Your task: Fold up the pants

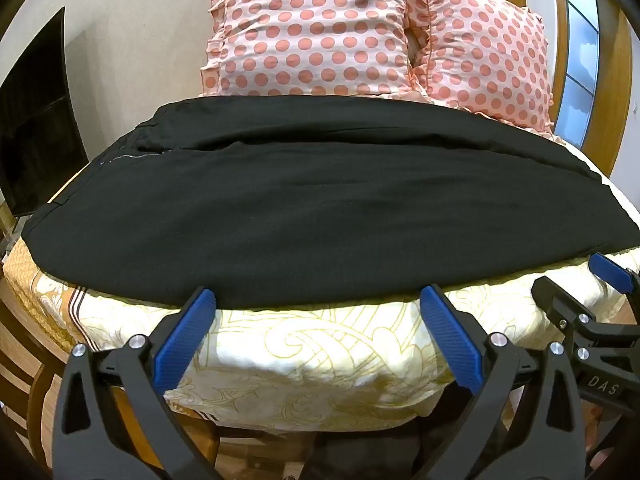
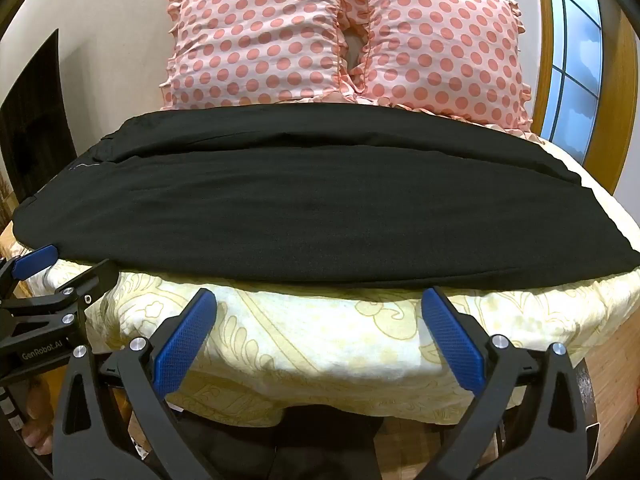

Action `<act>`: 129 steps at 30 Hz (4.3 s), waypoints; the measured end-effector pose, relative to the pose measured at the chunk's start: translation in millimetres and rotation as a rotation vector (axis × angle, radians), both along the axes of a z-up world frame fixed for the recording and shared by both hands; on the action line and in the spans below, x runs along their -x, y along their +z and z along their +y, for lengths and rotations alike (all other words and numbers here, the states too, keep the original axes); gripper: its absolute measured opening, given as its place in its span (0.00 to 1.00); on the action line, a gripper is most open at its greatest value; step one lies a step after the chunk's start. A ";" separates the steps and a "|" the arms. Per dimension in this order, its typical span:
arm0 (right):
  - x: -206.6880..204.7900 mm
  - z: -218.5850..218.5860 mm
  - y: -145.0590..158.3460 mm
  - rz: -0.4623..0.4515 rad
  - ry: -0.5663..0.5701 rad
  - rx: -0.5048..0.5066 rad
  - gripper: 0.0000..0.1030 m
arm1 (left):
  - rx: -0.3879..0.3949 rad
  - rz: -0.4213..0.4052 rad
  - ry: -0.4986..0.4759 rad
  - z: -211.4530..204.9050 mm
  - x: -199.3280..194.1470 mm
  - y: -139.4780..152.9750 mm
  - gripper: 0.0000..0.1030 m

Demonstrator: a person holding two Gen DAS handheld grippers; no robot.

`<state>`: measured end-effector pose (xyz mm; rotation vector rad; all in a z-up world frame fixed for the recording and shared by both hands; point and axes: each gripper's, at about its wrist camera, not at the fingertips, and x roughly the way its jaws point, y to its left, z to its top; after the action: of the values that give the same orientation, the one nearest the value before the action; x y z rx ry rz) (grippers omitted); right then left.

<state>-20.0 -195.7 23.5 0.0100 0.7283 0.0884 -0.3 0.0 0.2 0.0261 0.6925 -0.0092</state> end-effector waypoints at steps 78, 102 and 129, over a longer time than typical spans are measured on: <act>0.6 -0.3 -0.3 -0.006 0.000 -0.001 0.99 | -0.002 -0.003 0.000 -0.1 0.1 0.0 0.98; -0.1 0.3 0.1 -0.007 0.000 0.000 0.99 | -0.003 -0.003 0.000 -0.1 0.1 0.1 0.98; -23.9 -92.5 69.2 -0.104 -0.076 -0.044 0.99 | -0.004 -0.063 -0.028 14.3 2.1 59.1 0.98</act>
<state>3.9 -288.2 92.8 0.0745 0.6213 0.0321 -2.4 14.3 59.4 0.0391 0.6293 -0.0335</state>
